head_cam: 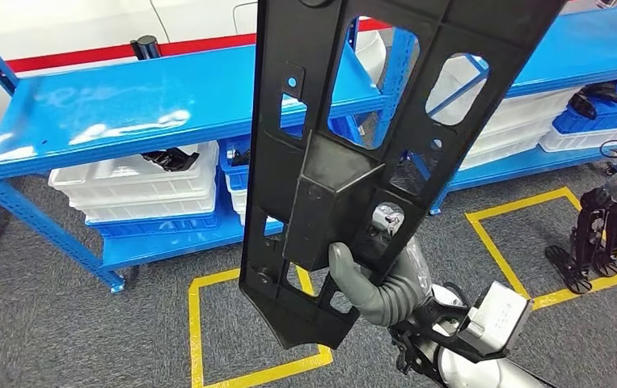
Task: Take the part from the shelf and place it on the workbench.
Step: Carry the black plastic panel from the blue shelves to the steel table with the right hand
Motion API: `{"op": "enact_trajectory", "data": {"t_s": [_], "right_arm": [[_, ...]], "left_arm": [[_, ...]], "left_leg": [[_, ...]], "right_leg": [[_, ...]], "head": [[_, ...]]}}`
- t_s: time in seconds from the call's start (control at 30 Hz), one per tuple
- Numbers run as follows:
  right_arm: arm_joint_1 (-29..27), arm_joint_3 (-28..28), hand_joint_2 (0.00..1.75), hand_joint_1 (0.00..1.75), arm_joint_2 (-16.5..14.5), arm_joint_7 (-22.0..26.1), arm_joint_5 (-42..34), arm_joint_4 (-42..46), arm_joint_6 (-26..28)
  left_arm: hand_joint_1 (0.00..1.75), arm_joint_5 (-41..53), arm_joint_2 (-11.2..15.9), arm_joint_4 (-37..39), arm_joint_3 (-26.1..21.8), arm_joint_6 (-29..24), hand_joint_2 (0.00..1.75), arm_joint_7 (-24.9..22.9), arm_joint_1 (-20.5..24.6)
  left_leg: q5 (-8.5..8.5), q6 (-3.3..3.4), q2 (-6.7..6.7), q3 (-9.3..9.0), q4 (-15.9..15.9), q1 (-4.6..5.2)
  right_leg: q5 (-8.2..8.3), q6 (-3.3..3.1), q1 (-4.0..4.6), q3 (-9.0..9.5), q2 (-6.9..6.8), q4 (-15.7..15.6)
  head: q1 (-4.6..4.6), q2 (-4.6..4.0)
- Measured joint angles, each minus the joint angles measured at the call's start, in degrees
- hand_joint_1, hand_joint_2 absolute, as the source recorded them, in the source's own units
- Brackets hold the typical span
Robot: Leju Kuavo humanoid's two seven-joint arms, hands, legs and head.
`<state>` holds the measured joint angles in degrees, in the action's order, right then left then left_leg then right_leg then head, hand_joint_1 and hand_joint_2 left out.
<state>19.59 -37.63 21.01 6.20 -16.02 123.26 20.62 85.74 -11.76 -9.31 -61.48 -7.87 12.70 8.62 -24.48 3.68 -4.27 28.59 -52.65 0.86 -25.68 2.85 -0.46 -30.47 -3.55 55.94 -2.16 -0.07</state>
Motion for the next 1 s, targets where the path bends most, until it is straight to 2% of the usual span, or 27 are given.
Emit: {"op": "enact_trajectory", "data": {"t_s": [0.03, 0.1, 0.13, 0.17, 0.2, 0.23, 0.27, 0.3, 0.33, 0.37, 0.4, 0.43, 0.5, 0.53, 0.57, 0.6, 0.63, 0.67, 0.7, 0.77, 0.8, 0.83, 0.87, 0.9, 0.93, 1.0], "right_arm": [[0.06, 0.11, 1.75, 1.75, 0.03, -0.09, 0.11, 0.07, 0.07], [0.07, 0.38, 1.75, 1.75, 0.23, -0.37, 0.32, 0.20, 0.26], [0.08, 0.50, 1.75, 1.75, 0.37, -0.51, 0.37, 0.26, 0.34], [0.12, 0.62, 1.75, 1.75, 0.50, -0.71, 0.39, 0.30, 0.39], [0.19, 0.68, 1.75, 1.75, 0.55, -0.92, 0.39, 0.35, 0.42], [0.26, 0.73, 1.75, 1.75, 0.58, -1.10, 0.38, 0.40, 0.45], [0.29, 0.78, 1.75, 1.75, 0.62, -1.30, 0.37, 0.42, 0.50], [0.30, 0.82, 1.75, 1.75, 0.67, -1.51, 0.36, 0.44, 0.55], [0.29, 0.86, 1.75, 1.75, 0.72, -1.70, 0.34, 0.44, 0.63], [0.29, 0.88, 1.75, 1.75, 0.78, -1.92, 0.34, 0.44, 0.76], [0.29, 0.90, 1.75, 1.75, 0.83, -2.12, 0.36, 0.47, 0.89], [0.29, 0.93, 1.75, 1.75, 0.87, -2.28, 0.39, 0.53, 1.04], [0.34, 0.98, 1.75, 1.75, 1.01, -2.62, 0.53, 0.73, 1.37], [0.36, 1.00, 1.75, 1.75, 1.09, -2.84, 0.64, 0.84, 1.51], [0.36, 1.02, 1.75, 1.75, 1.19, -3.10, 0.74, 0.95, 1.63], [0.34, 1.06, 1.75, 1.75, 1.32, -3.35, 0.83, 1.09, 1.72], [0.27, 1.15, 1.75, 1.75, 1.54, -3.50, 0.88, 1.25, 1.78], [0.27, 1.27, 1.75, 1.75, 1.77, -3.60, 0.91, 1.44, 1.82], [0.32, 1.41, 1.75, 1.75, 1.96, -3.64, 0.93, 1.61, 1.87], [0.35, 1.61, 1.75, 1.75, 2.15, -3.85, 0.99, 1.83, 2.00], [0.28, 1.66, 1.75, 1.75, 2.21, -4.05, 1.07, 1.86, 2.11], [0.17, 1.70, 1.75, 1.75, 2.31, -4.30, 1.18, 1.87, 2.24], [0.06, 1.74, 1.75, 1.75, 2.43, -4.56, 1.31, 1.90, 2.38], [-0.03, 1.79, 1.75, 1.75, 2.57, -4.79, 1.43, 1.98, 2.51], [-0.08, 1.83, 1.75, 1.75, 2.73, -5.00, 1.54, 2.15, 2.63], [-0.12, 1.93, 1.75, 1.75, 3.04, -5.31, 1.70, 2.66, 2.80]], "left_arm": [[0.00, 0.01, 0.00, 0.00, 0.00, -0.01, 1.75, 0.01, 0.03], [0.00, 0.02, 0.00, 0.00, 0.00, -0.02, 1.75, 0.02, 0.07], [0.00, 0.02, 0.00, 0.00, 0.00, -0.07, 1.75, 0.04, 0.13], [0.00, 0.02, 0.00, 0.00, 0.00, -0.16, 1.75, 0.09, 0.22], [0.00, 0.02, 0.00, 0.01, 0.00, -0.28, 1.75, 0.15, 0.32], [0.00, 0.02, 0.00, 0.01, 0.00, -0.42, 1.75, 0.21, 0.38], [0.00, 0.02, 0.00, 0.02, 0.00, -0.52, 1.75, 0.25, 0.40], [0.00, 0.02, 0.00, 0.02, 0.00, -0.57, 1.75, 0.23, 0.38], [0.00, 0.02, 0.00, 0.02, 0.01, -0.59, 1.75, 0.19, 0.37], [0.00, 0.02, 0.00, 0.02, 0.01, -0.58, 1.75, 0.06, 0.37], [0.00, 0.02, 0.00, 0.02, 0.02, -0.57, 1.75, -0.09, 0.38], [0.00, 0.02, 0.00, 0.02, 0.03, -0.55, 1.75, -0.26, 0.39], [0.00, 0.02, 0.01, 0.02, 0.05, -0.50, 1.75, -0.64, 0.36], [0.00, 0.02, 0.01, 0.02, 0.05, -0.44, 1.75, -0.83, 0.29], [0.00, 0.02, 0.01, 0.02, 0.06, -0.34, 1.75, -1.02, 0.22], [0.00, 0.02, -0.03, 0.03, 0.07, -0.21, 1.75, -1.16, 0.15], [0.00, 0.02, -0.10, 0.04, 0.07, -0.10, 1.75, -1.28, 0.13], [0.00, 0.02, -0.16, 0.06, 0.07, -0.03, 1.75, -1.36, 0.14], [0.00, 0.02, -0.21, 0.08, 0.07, 0.00, 1.75, -1.37, 0.14], [0.00, 0.02, -0.25, 0.09, 0.07, 0.04, 1.75, -1.38, -0.02], [0.00, 0.02, -0.26, 0.09, 0.07, 0.08, 1.75, -1.39, -0.15], [0.00, 0.02, -0.27, 0.09, 0.07, 0.12, 1.75, -1.39, -0.27], [0.00, 0.02, -0.31, 0.09, 0.07, 0.15, 1.75, -1.40, -0.33], [0.00, 0.02, -0.36, 0.09, 0.08, 0.16, 1.75, -1.40, -0.31], [0.00, 0.02, -0.43, 0.09, 0.08, 0.16, 1.75, -1.40, -0.24], [0.00, -0.01, -0.57, 0.09, 0.09, 0.08, 1.75, -1.39, 0.00]], "left_leg": [[-0.13, -0.21, -0.46, 0.22, -0.37, 0.18], [-0.26, -0.46, -1.55, 0.55, -0.80, 0.35], [-0.64, -0.70, -1.35, 0.72, -1.22, 0.24], [-1.59, -1.06, -0.47, 1.20, -2.46, 0.06], [-3.16, -1.49, 0.76, 2.19, -4.88, -0.20], [-5.22, -1.92, 2.17, 3.73, -8.52, -0.50], [-7.30, -2.21, 2.94, 5.61, -12.84, -0.71], [-8.76, -2.38, 3.23, 7.34, -16.73, -0.85], [-9.23, -2.42, 3.36, 8.37, -18.99, -0.92], [-8.51, -2.33, 3.51, 8.29, -18.87, -0.95], [-6.75, -2.11, 3.81, 7.10, -16.33, -0.95], [-4.39, -1.79, 4.65, 5.08, -12.01, -0.93], [-1.18, -1.02, 7.74, 1.62, -4.05, -0.89], [-0.59, -0.76, 8.92, 0.88, -2.00, -0.83], [-0.60, -0.60, 9.39, 0.78, -1.33, -0.74], [-0.44, -0.49, 8.89, 0.86, -1.13, -0.71], [-0.19, -0.32, 8.29, 0.91, -0.93, -0.80], [0.09, -0.10, 7.66, 0.93, -0.66, -0.90], [0.35, 0.13, 6.94, 0.94, -0.39, -1.00], [0.55, 0.42, 5.32, 1.06, -0.23, -0.86], [0.58, 0.47, 4.42, 1.15, -0.26, -0.72], [0.59, 0.50, 3.54, 1.23, -0.28, -0.59], [0.59, 0.52, 2.69, 1.29, -0.31, -0.50], [0.59, 0.52, 1.91, 1.30, -0.33, -0.45], [0.57, 0.48, 1.20, 1.26, -0.38, -0.41], [0.44, 0.23, 0.08, 1.27, -0.61, -0.15]], "right_leg": [[0.23, -0.33, 0.16, 0.54, -0.58, -1.47], [0.31, -1.12, 0.23, 0.04, 0.32, -1.58], [0.48, -1.43, 0.16, -0.16, 0.93, -1.59], [0.69, -1.78, 0.03, -0.33, 1.54, -1.62], [0.90, -2.10, -0.13, -0.50, 2.13, -1.67], [1.07, -2.34, -0.18, -0.70, 2.74, -1.66], [1.23, -2.50, -0.20, -0.91, 3.39, -1.65], [1.38, -2.56, -0.19, -1.10, 4.14, -1.63], [1.52, -2.57, -0.18, -1.24, 4.93, -1.62], [1.64, -2.52, -0.17, -1.31, 5.75, -1.62], [1.75, -2.43, -0.17, -1.33, 6.59, -1.61], [1.84, -2.31, -0.18, -1.32, 7.36, -1.62], [2.14, -1.87, -0.23, -1.56, 8.72, -1.61], [2.35, -1.54, -0.35, -1.86, 9.33, -1.61], [2.62, -1.13, -0.49, -2.22, 9.97, -1.65], [2.91, -0.68, -0.60, -2.57, 10.65, -1.76], [2.97, -0.37, -0.66, -2.84, 10.65, -1.71], [2.47, -0.10, -0.55, -3.27, 9.67, -1.10], [1.21, 0.10, -0.43, -4.11, 8.15, 0.66], [-3.06, 0.41, -0.32, -7.28, 4.96, 7.96], [-4.96, 0.57, -0.37, -9.06, 4.42, 12.18], [-5.98, 0.68, -0.39, -10.20, 4.25, 15.12], [-5.89, 0.74, -0.39, -10.20, 4.17, 15.86], [-4.71, 0.75, -0.39, -8.84, 3.98, 13.96], [-2.90, 0.69, -0.36, -6.35, 3.35, 9.93], [-0.19, 0.18, -0.01, -1.42, 1.00, 1.24]], "head": [[0.02, 0.00], [0.07, 0.00], [0.05, 0.00], [0.07, 0.00], [0.09, 0.00], [0.11, 0.00], [0.11, 0.00], [0.11, 0.00], [0.11, 0.00], [0.11, 0.00], [0.11, 0.00], [0.11, 0.00], [0.08, 0.00], [0.08, 0.00], [0.07, 0.00], [0.08, 0.00], [0.07, 0.00], [-0.01, 0.00], [-0.10, 0.00], [-0.28, 0.00], [-0.31, 0.00], [-0.32, 0.00], [-0.31, 0.00], [-0.31, 0.00], [-0.31, 0.00], [-0.29, 0.00]]}}
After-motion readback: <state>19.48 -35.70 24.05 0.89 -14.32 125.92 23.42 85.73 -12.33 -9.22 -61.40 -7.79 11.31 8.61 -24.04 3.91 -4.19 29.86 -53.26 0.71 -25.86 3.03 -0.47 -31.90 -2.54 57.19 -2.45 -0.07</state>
